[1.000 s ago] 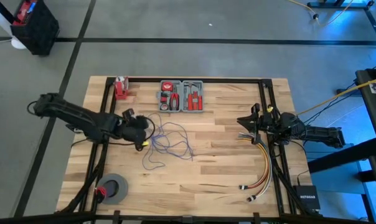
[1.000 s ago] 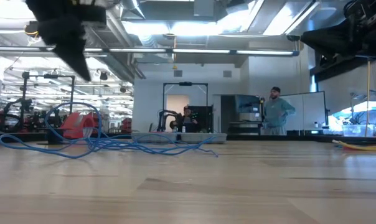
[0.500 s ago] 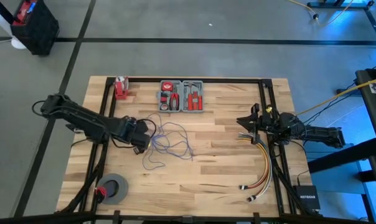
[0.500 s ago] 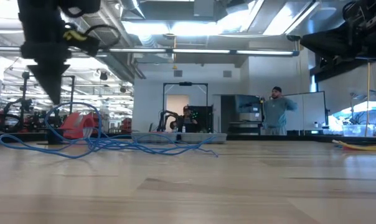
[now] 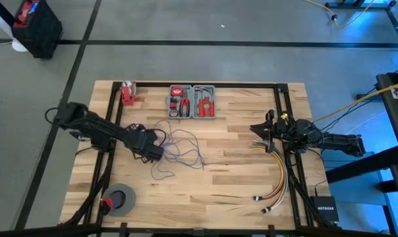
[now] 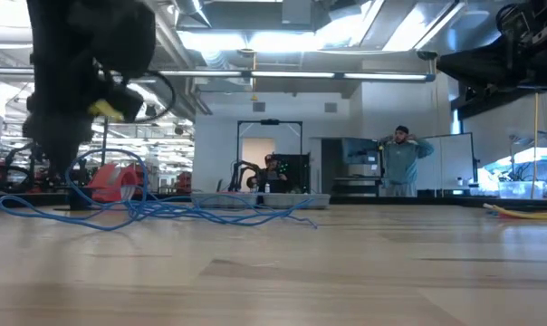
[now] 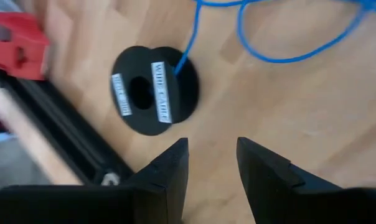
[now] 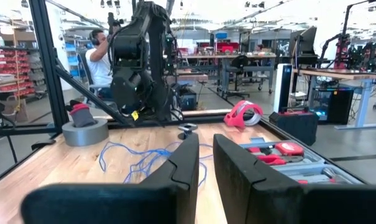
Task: Coil cords
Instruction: Coil the blue wire into the black spool
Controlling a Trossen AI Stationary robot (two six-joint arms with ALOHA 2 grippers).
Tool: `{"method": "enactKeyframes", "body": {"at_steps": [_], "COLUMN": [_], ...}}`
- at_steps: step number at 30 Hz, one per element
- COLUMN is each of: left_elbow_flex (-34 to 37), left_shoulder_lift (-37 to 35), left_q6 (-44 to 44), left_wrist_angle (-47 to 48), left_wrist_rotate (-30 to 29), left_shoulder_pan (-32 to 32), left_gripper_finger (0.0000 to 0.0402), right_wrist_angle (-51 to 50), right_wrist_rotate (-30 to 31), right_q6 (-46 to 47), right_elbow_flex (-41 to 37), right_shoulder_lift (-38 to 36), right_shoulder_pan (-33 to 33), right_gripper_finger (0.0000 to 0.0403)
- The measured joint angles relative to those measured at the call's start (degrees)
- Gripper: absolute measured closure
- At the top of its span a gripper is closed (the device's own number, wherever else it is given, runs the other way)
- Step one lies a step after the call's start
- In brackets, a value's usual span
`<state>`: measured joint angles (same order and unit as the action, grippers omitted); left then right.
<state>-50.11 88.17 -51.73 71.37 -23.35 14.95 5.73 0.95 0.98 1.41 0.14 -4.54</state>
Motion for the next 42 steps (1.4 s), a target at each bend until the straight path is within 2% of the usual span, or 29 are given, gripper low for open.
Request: {"method": "enactKeyframes", "body": {"at_steps": [4, 8, 13, 20, 33, 42], "left_elbow_flex": [0.02, 0.02, 0.02, 0.02, 0.19, 6.16], "left_shoulder_lift": [4.92, 8.21, 9.66, 9.83, 9.83, 9.83], "left_q6": [-2.68, -3.44, -3.60, -5.17, -3.38, -3.73], "left_wrist_angle": [3.34, 2.91, 2.64, 2.73, -0.46, -3.37], "left_wrist_rotate": [-3.86, -4.91, -5.09, -11.62, -11.14, -8.22], "left_shoulder_pan": [-0.01, -0.01, -0.01, -0.01, -0.94, -3.02], "left_gripper_finger": [0.0271, 0.0271, 0.0271, 0.0271, 0.0271, 0.0271], "right_wrist_angle": [0.03, 0.05, 0.10, 0.08, 0.08, -2.74], "right_wrist_rotate": [0.02, 0.07, 0.09, 0.11, 0.10, 0.47], "right_q6": [0.01, 0.00, 0.01, 0.01, 0.01, 0.01], "right_elbow_flex": [0.00, 0.00, 0.00, 0.00, 0.00, 0.04], "right_shoulder_lift": [0.00, 0.00, 0.00, 0.00, 0.00, 0.00], "right_shoulder_pan": [0.00, 0.02, 0.00, 0.00, 0.01, 0.01], "right_gripper_finger": [0.0349, 0.0349, 0.0349, 0.0349, 0.0349, 0.0349]}}
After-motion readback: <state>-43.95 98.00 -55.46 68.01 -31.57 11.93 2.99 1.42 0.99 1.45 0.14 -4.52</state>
